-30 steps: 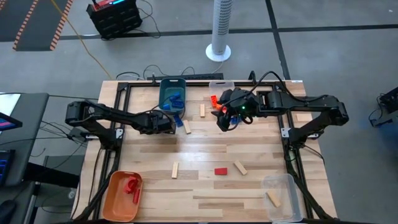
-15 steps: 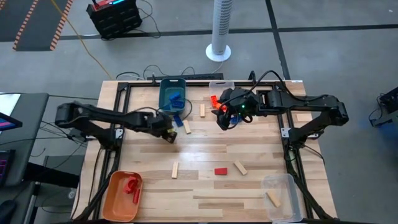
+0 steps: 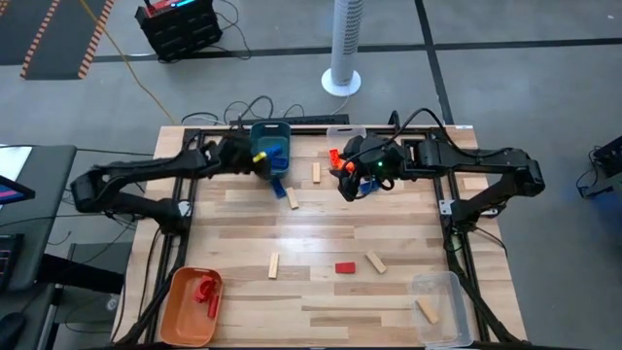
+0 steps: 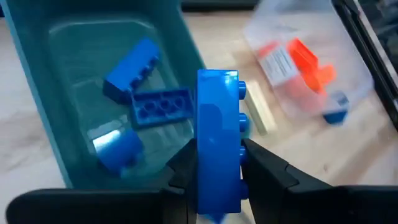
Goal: Sort blocks
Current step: Put the blue game piece into the dark blue bin, then put the brown block into the bottom transparent bin
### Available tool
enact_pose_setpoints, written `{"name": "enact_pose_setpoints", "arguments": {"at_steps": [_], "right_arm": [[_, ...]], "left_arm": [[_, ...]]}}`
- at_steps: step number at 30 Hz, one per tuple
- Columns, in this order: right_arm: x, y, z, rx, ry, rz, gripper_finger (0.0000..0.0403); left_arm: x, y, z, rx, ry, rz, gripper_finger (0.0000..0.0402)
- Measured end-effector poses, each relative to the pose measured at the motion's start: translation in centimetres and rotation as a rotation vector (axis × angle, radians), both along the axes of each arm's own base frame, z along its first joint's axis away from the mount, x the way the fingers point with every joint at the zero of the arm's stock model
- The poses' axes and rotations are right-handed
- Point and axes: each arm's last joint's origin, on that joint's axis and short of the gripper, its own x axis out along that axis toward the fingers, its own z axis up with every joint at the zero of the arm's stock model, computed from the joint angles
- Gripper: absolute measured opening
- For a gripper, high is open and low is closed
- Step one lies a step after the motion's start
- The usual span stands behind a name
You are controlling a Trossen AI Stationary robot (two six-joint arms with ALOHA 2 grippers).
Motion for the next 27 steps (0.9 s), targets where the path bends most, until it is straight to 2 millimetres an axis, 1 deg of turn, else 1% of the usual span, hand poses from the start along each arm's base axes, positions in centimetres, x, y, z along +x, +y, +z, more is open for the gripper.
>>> {"name": "enact_pose_setpoints", "arguments": {"at_steps": [3,7,11,15,17,19,24,27], "right_arm": [[0.0,0.0,0.1,0.004,-0.010,-0.002,0.0244],[0.0,0.0,0.0,0.032,-0.019,-0.022,0.0244],[0.0,0.0,0.0,0.060,-0.031,-0.041,0.0244],[0.0,0.2,0.0,0.075,-0.037,-0.048,0.0244],[0.1,0.4,0.0,0.077,-0.037,-0.043,0.0244],[0.1,0.5,0.0,0.082,-0.038,-0.041,0.0244],[0.0,0.6,0.0,0.089,-0.038,-0.044,0.0244],[0.0,0.6,0.0,0.089,-0.037,-0.045,0.0244]], "left_arm": [[1.0,2.0,-0.3,-0.008,0.043,0.007,0.0092],[3.3,4.1,-0.3,-0.017,0.171,-0.025,0.0092],[5.6,5.9,-1.3,-0.043,0.291,-0.057,0.0092],[7.1,7.0,-2.6,-0.061,0.385,-0.096,0.0092],[7.4,7.1,-3.2,-0.072,0.415,-0.107,0.0094],[7.5,7.2,-3.3,-0.068,0.425,-0.119,0.0105],[7.2,7.0,-3.3,-0.054,0.475,-0.169,0.0165],[6.9,6.8,-2.4,-0.021,0.470,-0.197,0.0199]]}}
